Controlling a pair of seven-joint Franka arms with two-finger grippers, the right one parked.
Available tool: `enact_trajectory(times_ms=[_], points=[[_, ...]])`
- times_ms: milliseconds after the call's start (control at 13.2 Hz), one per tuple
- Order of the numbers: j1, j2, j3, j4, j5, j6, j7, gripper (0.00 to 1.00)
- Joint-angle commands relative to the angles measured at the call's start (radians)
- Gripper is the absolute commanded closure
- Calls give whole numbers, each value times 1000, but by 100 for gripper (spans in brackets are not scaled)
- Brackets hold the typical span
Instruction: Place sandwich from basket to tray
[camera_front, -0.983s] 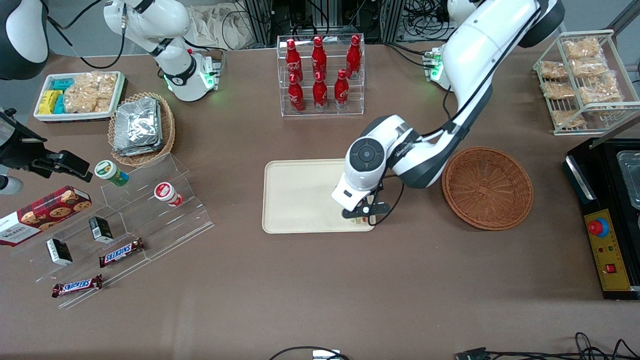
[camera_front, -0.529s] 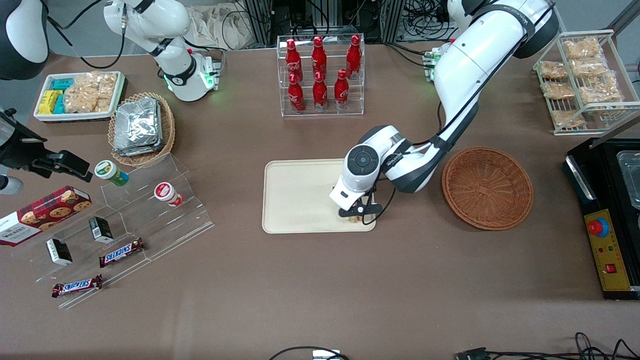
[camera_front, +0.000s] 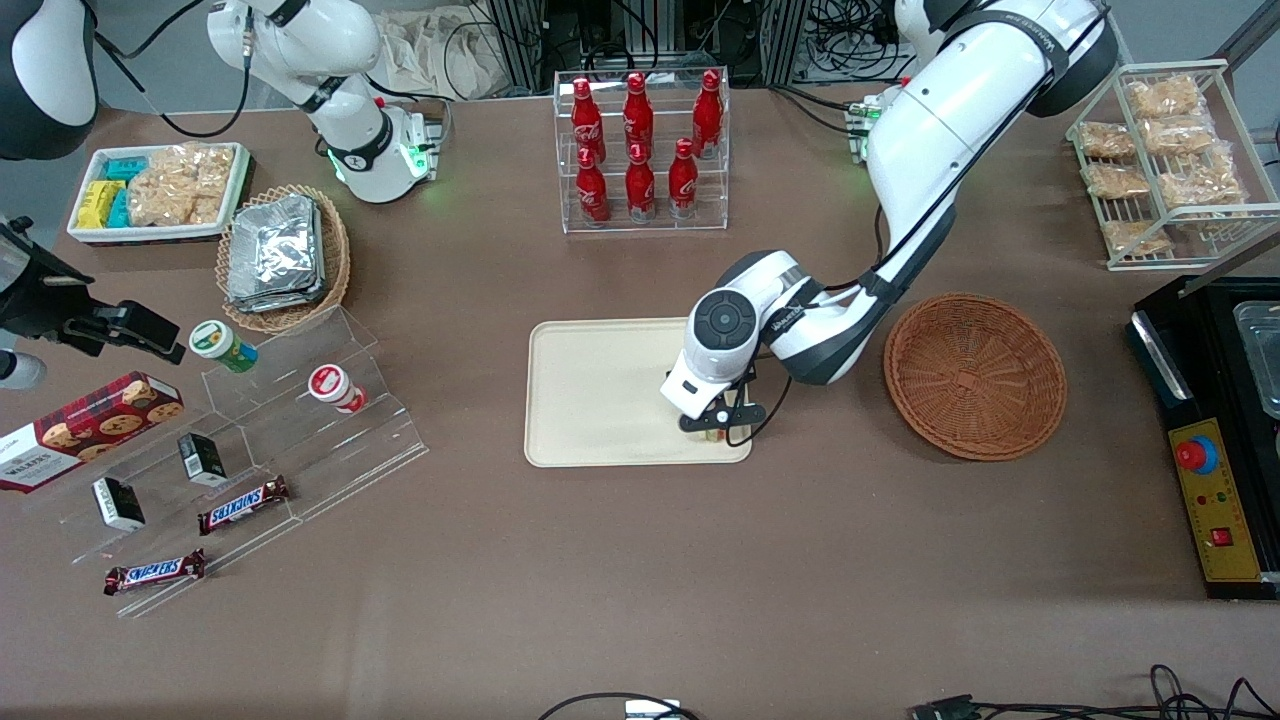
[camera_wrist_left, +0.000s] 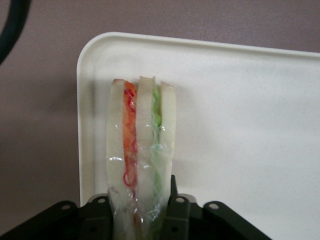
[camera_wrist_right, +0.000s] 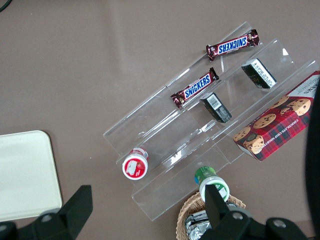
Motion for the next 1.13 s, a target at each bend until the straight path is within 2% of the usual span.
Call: enact_trajectory(times_ms=[0, 605, 756, 983, 1059], points=[[7, -17, 0, -19, 19, 15, -32, 0], [19, -48, -2, 4, 5, 8, -48, 0], [30, -108, -2, 20, 7, -46, -28, 0], [48, -265, 6, 20, 2, -173, -19, 0], [48, -319, 36, 4, 2, -227, -8, 0]])
